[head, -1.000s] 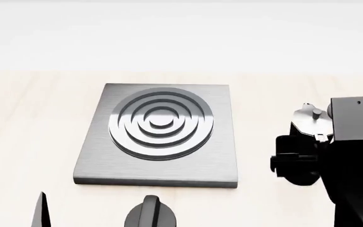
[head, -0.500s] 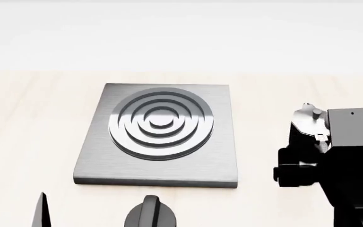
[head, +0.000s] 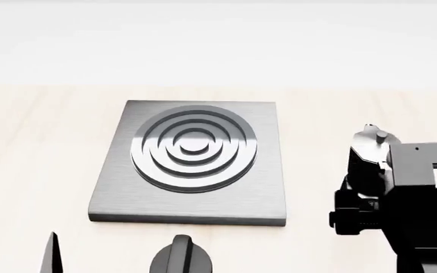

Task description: Put both moka pots on the stove.

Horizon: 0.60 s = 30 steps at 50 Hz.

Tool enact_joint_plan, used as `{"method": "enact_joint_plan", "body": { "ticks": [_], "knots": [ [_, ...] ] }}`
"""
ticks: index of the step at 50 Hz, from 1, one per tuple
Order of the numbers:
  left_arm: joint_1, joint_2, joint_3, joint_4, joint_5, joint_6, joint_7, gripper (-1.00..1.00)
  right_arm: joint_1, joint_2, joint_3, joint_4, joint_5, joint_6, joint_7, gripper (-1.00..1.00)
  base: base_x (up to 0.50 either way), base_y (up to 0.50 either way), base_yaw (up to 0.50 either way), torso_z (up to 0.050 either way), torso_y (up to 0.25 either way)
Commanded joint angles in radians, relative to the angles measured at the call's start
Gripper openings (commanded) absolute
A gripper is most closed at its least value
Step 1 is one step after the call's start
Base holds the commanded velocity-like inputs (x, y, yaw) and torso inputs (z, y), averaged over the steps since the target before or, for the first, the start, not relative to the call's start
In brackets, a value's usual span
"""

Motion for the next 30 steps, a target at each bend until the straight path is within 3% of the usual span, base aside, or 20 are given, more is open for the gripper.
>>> {"method": "enact_joint_plan", "body": {
  "ticks": [1, 3, 4, 20, 30],
  "knots": [
    [0.000, -0.003, 0.004, -0.001, -0.001, 0.001, -0.004, 1.00, 0.007, -0.002, -0.003, 0.065, -0.009, -0.033, -0.007, 1.00, 0.00, 0.00, 0.00, 0.000, 0.000],
    [0.000, -0.004, 0.004, 0.001, -0.001, 0.001, -0.005, 1.00, 0.005, -0.003, -0.006, 0.067, -0.011, -0.039, -0.008, 1.00, 0.00, 0.00, 0.00, 0.000, 0.000],
    [0.000, -0.005, 0.004, 0.002, -0.001, 0.000, -0.005, 1.00, 0.005, -0.003, -0.006, 0.066, -0.011, -0.041, -0.007, -1.00, 0.00, 0.00, 0.00, 0.000, 0.000],
    [-0.003, -0.009, 0.006, -0.001, -0.005, 0.003, -0.011, 1.00, -0.013, 0.005, 0.002, -0.040, 0.006, 0.000, 0.013, -1.00, 0.00, 0.00, 0.00, 0.000, 0.000],
    [-0.005, -0.011, 0.009, -0.001, -0.007, 0.003, -0.014, 1.00, -0.036, 0.020, 0.040, -0.215, 0.042, 0.056, 0.047, -1.00, 0.00, 0.00, 0.00, 0.000, 0.000]
  ]
}}
